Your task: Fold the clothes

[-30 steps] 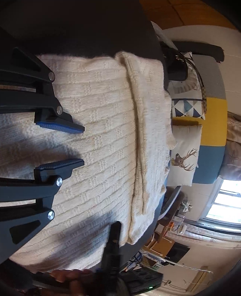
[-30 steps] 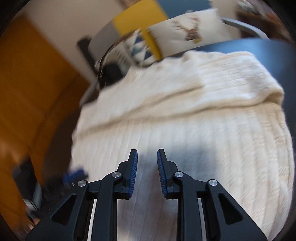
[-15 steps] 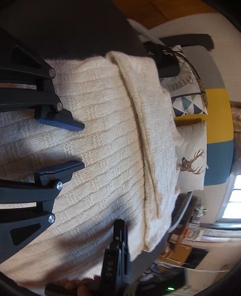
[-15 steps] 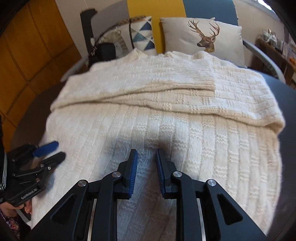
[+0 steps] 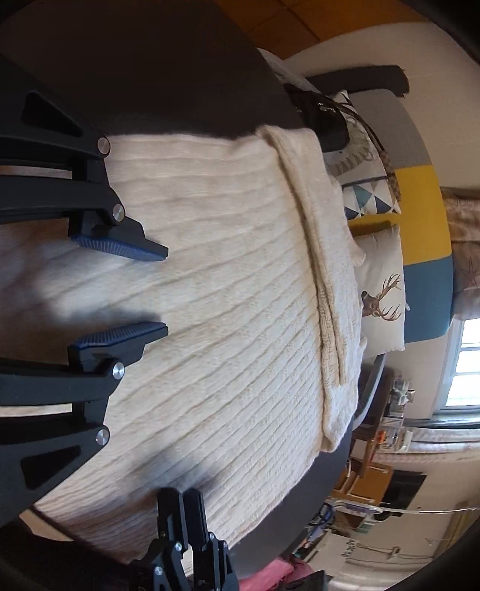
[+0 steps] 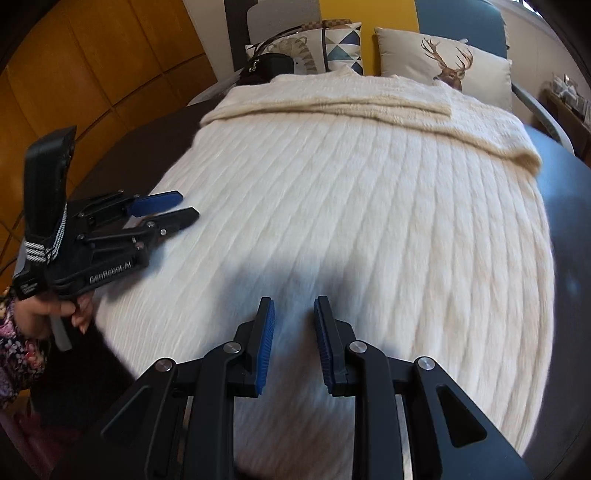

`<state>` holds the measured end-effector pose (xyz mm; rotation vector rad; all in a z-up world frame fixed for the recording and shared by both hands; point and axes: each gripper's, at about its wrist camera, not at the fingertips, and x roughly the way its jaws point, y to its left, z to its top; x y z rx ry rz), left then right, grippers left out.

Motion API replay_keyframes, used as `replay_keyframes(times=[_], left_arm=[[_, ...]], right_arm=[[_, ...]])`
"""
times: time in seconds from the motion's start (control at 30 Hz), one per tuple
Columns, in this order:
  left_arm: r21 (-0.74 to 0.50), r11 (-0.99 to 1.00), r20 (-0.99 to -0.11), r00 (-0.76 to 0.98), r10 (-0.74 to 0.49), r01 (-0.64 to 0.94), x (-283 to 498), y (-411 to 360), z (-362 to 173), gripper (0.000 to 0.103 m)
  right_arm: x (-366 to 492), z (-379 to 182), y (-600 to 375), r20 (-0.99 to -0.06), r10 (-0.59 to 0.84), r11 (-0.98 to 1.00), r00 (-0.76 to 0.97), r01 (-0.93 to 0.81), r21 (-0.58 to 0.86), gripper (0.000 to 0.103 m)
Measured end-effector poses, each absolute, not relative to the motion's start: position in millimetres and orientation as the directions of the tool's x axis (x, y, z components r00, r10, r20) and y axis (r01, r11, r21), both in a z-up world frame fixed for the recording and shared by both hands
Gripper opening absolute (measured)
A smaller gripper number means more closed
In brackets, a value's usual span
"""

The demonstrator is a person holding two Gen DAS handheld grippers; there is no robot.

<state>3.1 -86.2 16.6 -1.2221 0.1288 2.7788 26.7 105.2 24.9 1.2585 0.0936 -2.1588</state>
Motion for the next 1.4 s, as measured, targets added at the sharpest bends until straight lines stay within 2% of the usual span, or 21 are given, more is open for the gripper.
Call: replay_keyframes(times=[0.27,0.4,0.5,0.63,0.83,0.97,1.03,1.17,1.2,1.23,1.33,1.4], left_arm=[[-0.016,-0.998,-0.682,-0.729,0.054,-0.059,51.8,-98.7,16.2,0.035],[-0.062,-0.998,-0.678,-0.733,0.051,-0.012,57.7,-111.3,14.8,0.035],[-0.134,-0.991,-0.655,-0.752,0.07,0.025,57.9,-122.7,20.8,0.034],[-0.185,-0.982,-0.6,-0.796,0.085,0.035,31.4,-134.5,38.7,0.034],[-0.155,-0.979,-0.644,-0.765,-0.002,0.133,-66.1,-166.2,47.1,0.034],[-0.307,-0.928,-0.69,-0.721,0.066,0.21,-107.3,-199.2,29.6,0.034],[-0.394,-0.886,-0.696,-0.709,0.113,0.246,-119.6,-216.3,17.4,0.034],[-0.577,-0.767,-0.621,-0.761,0.189,0.281,-103.7,-250.6,-7.1,0.033],[-0.603,-0.745,-0.607,-0.77,0.195,0.287,-98.1,-256.5,-10.4,0.03],[-0.603,-0.741,-0.61,-0.769,0.191,0.294,-94.3,-258.5,-11.4,0.02],[-0.568,-0.762,-0.636,-0.754,0.166,0.311,-87.4,-257.0,-9.6,0.019],[-0.511,-0.8,-0.665,-0.735,0.135,0.314,-89.5,-248.2,-2.4,0.022]], right_arm=[[36.0,32.8,129.6,-0.762,-0.542,-0.812,-0.355,0.456,0.365,0.025],[32.6,27.4,123.8,-0.791,-0.492,-0.832,-0.363,0.463,0.305,0.025],[33.7,30.8,128.3,-0.765,-0.515,-0.826,-0.385,0.462,0.323,0.024],[11.5,32.6,134.8,-0.762,-0.47,-0.861,-0.445,0.423,0.283,0.024],[-22.7,35.2,144.4,-0.752,-0.393,-0.907,-0.53,0.357,0.222,0.024],[-45.5,37.0,150.9,-0.74,-0.337,-0.934,-0.582,0.308,0.183,0.024],[-60.2,36.9,153.0,-0.739,-0.325,-0.94,-0.591,0.289,0.182,0.014],[-90.8,34.0,155.2,-0.76,-0.277,-0.956,-0.587,0.248,0.158,0.013],[-95.1,31.5,156.8,-0.769,-0.262,-0.96,-0.584,0.235,0.149,0.013],[-94.4,28.1,158.5,-0.768,-0.26,-0.961,-0.586,0.233,0.148,0.013],[-90.9,17.6,163.6,-0.762,-0.256,-0.963,-0.595,0.227,0.147,0.012],[-89.2,13.1,165.5,-0.759,-0.255,-0.963,-0.599,0.225,0.146,0.013]])
